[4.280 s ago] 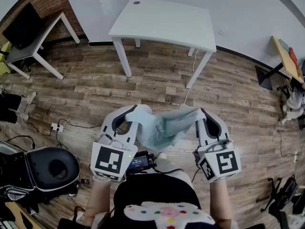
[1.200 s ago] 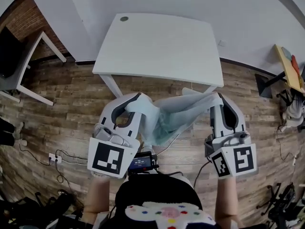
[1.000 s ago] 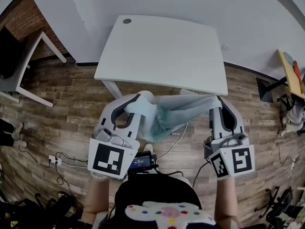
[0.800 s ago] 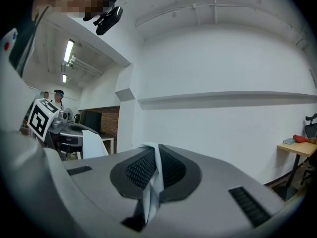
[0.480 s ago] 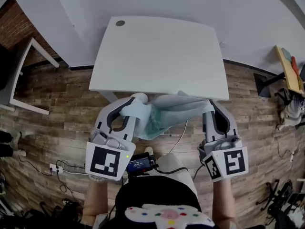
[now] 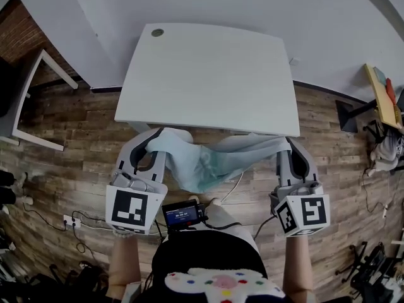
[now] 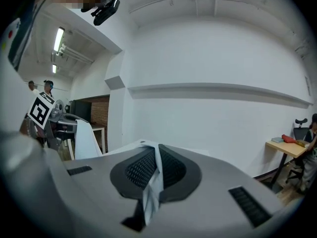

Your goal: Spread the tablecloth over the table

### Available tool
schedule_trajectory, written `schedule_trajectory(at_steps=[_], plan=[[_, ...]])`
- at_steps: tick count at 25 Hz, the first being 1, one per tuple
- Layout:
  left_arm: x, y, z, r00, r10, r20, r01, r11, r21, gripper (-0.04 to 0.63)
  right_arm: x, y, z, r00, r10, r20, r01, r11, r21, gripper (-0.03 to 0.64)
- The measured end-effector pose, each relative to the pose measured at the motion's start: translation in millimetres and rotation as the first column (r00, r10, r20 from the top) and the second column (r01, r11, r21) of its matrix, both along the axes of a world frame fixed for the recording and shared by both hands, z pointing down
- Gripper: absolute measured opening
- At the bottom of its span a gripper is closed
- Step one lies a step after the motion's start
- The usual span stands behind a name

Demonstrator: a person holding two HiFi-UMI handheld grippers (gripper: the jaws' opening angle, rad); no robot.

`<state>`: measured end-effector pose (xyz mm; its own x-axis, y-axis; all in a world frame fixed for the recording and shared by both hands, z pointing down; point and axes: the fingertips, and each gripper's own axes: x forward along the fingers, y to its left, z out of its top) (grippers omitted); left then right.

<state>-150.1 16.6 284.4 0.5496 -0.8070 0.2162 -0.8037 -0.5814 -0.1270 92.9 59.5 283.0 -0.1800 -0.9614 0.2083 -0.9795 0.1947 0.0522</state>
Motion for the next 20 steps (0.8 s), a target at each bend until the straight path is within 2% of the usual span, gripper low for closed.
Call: schedule_trajectory(at_steps=[6,10,14,20], plan=[[-16,-3,0,0.994,-0.093,0.066,0.091,0.996,0.024,0.014,42,8,9,0.997,0.044,-0.064,-0.045,0.999,-0.016,0.031],[-44,-2,4,0.974,-0.182,0.136,0.177,0.983,0.051,0.014,75,15,18,0.991,0.112,-0.078,-0.115,0.993,-0.035,0.031],[-75,-3,7,0.945,-0.285,0.159,0.28,0.958,0.053,0.014,120,21,28,0.974,0.208,-0.085,-0.213,0.976,-0.053,0.031],[-125,-8,10,0.883,-0.419,0.211,0.413,0.908,0.075,0.014,183,32,34,0.937,0.318,-0.142,-0.328,0.943,-0.052,0.031]])
